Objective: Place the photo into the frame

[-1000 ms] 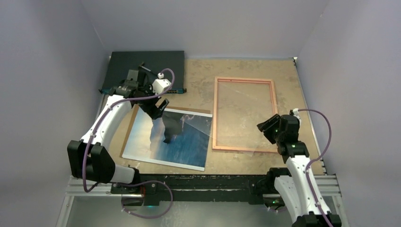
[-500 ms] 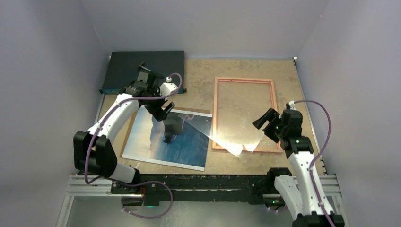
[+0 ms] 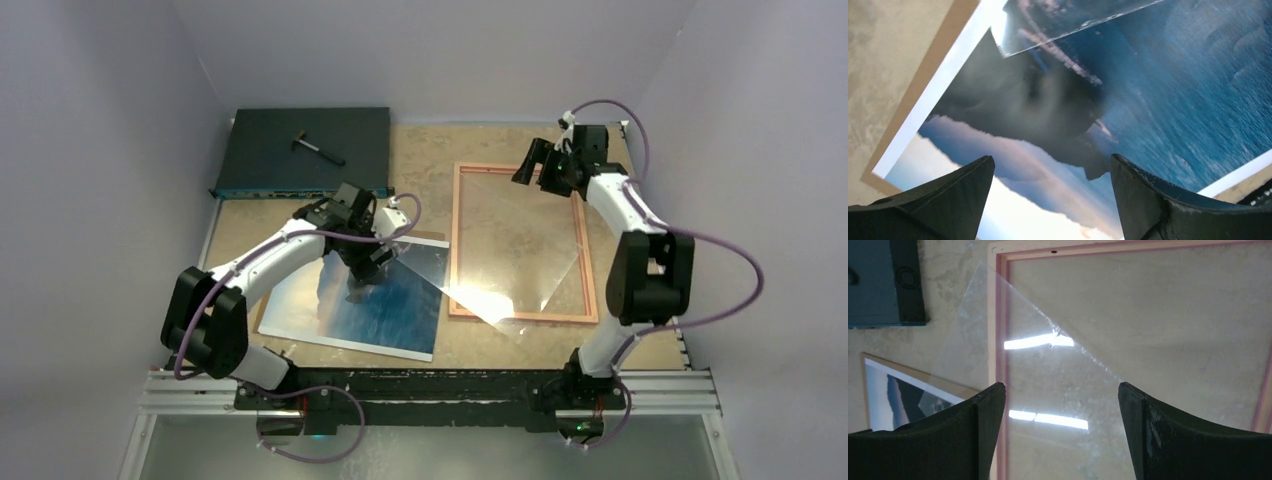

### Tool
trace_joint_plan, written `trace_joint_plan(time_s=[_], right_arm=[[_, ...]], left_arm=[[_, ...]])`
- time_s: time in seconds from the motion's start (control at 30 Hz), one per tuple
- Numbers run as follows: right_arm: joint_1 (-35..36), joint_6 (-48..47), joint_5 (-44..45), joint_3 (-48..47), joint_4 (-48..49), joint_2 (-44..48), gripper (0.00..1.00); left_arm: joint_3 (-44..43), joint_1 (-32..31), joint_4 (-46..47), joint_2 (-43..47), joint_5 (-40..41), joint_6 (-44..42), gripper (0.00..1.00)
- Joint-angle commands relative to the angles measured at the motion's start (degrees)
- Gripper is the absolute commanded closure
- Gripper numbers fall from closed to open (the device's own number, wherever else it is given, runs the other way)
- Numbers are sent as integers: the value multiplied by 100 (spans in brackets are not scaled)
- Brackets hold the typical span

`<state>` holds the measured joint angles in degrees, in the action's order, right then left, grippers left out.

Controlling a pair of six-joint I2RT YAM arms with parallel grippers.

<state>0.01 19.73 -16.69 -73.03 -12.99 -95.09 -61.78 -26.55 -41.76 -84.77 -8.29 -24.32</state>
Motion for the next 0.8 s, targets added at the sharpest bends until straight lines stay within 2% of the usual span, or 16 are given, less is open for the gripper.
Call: trace_joint_plan(time_s=[0.0, 0.1, 0.3, 0.47, 0.77], right_arm=[[8, -802, -459, -833, -392, -923, 15], [8, -932, -606, -1167, -541, -1489, 15], [-137, -1129, -955, -1487, -629, -2170, 15], [-222, -1249, -1183, -1525, -660, -2470, 16], [-291, -1037, -2194, -620, -122, -2215, 20]], left_arm=[[458, -693, 951, 118, 755, 298, 16], [504, -1060, 1272, -143, 1281, 373, 17], [305, -1160, 1392, -640, 1051, 483, 23], [426, -1390, 1632, -751, 1058, 526, 23], [497, -1820, 2207, -1219, 2042, 581, 23]])
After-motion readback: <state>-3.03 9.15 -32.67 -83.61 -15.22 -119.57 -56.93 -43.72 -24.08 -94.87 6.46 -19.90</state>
